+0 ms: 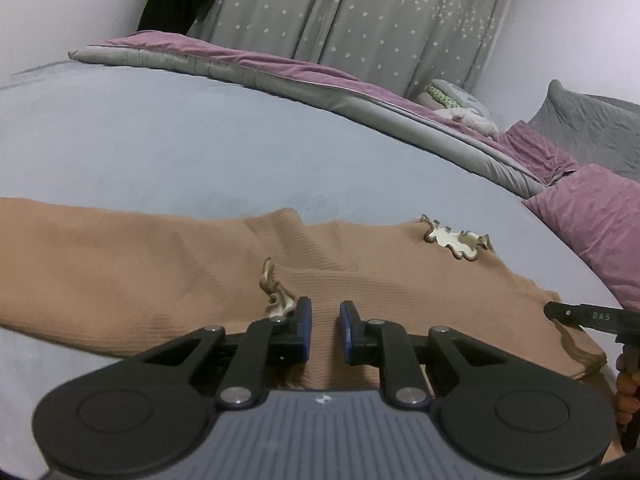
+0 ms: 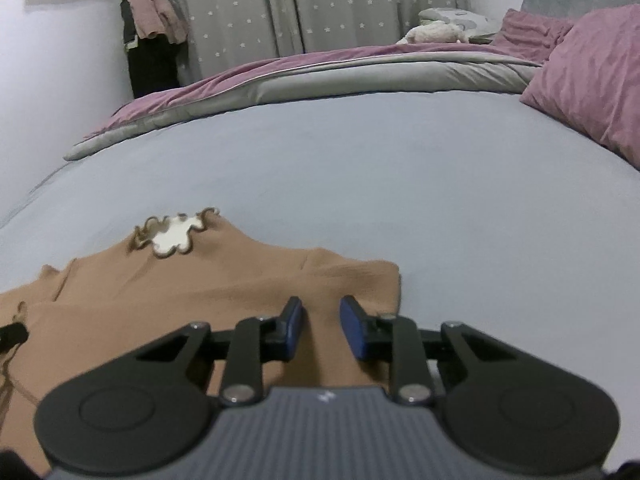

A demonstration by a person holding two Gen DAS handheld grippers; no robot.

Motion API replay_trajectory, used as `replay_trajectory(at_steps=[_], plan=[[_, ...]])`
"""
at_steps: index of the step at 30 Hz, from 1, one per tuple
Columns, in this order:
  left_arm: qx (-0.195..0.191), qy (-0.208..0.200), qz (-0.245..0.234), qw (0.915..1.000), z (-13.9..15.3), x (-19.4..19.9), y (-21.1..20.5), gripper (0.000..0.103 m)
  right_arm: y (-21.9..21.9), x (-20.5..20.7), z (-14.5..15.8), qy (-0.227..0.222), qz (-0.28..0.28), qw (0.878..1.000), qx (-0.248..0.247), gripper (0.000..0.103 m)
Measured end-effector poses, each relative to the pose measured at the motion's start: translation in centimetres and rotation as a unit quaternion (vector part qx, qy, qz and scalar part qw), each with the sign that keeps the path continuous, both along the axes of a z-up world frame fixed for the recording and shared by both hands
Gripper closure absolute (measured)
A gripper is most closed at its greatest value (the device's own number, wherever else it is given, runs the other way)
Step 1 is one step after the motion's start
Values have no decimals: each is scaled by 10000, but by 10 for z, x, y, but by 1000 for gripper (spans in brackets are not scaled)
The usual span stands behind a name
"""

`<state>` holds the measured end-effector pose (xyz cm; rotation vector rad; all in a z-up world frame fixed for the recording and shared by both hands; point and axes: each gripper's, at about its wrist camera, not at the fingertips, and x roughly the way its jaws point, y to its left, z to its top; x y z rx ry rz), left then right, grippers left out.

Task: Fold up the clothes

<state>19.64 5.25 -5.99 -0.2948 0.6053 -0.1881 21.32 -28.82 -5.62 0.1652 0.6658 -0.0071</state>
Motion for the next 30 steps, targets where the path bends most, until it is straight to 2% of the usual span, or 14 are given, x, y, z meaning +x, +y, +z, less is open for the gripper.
replay_trajectory(at_steps=[3, 10, 17, 22, 26, 30], plan=[[42, 35, -18, 10000, 4, -6, 0, 86, 3, 1, 2, 20, -77, 9999, -69, 80], [6, 114, -35, 9999, 23, -23, 9, 86, 11, -10, 23, 63, -181, 9998, 26, 63], [136, 256, 186, 9994, 39, -37, 23, 82, 19, -24, 49, 23, -262, 9992, 310, 51], [158, 474, 515, 9974, 42, -42, 39, 75, 30, -36, 61, 33, -330, 9982, 502, 47], [203, 623, 924, 9936, 44, -42, 49, 64, 38, -46, 65, 60, -412, 9970, 649, 42], [307, 873, 1380, 9861, 44, -42, 57, 58, 48, -55, 67, 109, -422, 9967, 683, 30]])
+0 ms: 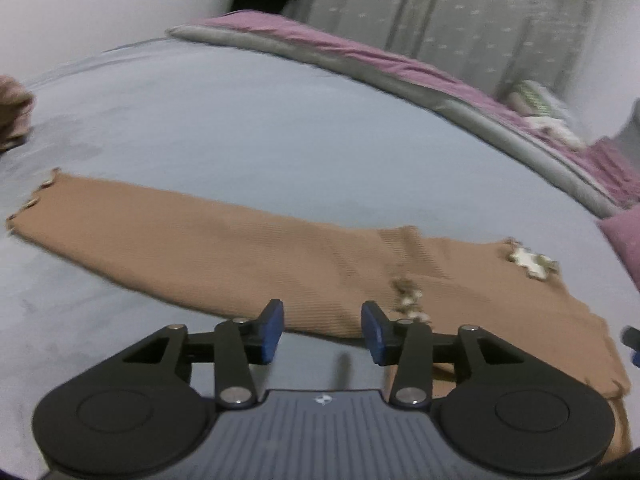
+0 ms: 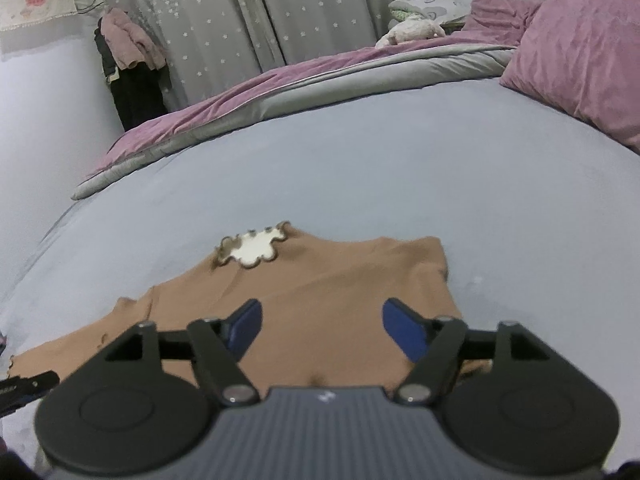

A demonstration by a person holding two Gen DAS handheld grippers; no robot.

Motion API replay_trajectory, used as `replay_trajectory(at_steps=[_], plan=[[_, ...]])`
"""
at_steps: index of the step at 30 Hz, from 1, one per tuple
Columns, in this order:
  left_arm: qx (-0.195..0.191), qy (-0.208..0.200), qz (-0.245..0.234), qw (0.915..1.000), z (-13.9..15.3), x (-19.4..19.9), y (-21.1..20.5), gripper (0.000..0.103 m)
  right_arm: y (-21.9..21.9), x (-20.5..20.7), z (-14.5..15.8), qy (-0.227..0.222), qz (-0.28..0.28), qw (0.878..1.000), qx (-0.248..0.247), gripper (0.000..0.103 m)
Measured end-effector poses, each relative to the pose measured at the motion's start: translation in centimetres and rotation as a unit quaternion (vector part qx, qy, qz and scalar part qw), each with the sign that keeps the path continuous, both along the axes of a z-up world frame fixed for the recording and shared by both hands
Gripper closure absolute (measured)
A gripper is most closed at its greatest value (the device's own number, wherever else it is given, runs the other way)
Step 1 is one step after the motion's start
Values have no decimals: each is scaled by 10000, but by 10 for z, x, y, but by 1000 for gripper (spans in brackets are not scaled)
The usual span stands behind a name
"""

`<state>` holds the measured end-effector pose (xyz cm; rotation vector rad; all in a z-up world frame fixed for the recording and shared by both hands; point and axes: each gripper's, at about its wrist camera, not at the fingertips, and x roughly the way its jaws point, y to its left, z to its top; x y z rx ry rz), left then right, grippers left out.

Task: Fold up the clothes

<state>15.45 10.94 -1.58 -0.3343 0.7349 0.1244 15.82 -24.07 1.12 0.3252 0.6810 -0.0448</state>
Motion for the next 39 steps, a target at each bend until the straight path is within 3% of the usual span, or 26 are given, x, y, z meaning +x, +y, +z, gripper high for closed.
replay_trajectory(at_steps=[3, 7, 17, 30, 34, 39], plan=[[30, 118, 238, 9996, -1, 0, 8, 46, 10, -7, 3, -1, 40, 10000, -58, 25], [12, 243, 578, 9980, -5, -1, 20, 39, 19, -13, 3, 6, 132, 9999, -44, 17], [115, 298, 1445, 9890, -19, 6, 54, 39, 32, -16, 1, 97, 291, 9995, 66, 12], [-690, -376, 1858, 9794, -35, 7, 96, 40, 39, -16, -9, 246, 323, 9992, 21, 11], [-668, -649, 2010, 9752, -43, 7, 106, 54, 40, -15, -11, 275, 357, 9990, 4, 11], [-705, -879, 2237, 9681, -51, 3, 116, 80, 42, -13, -15, 321, 375, 9988, -24, 11]])
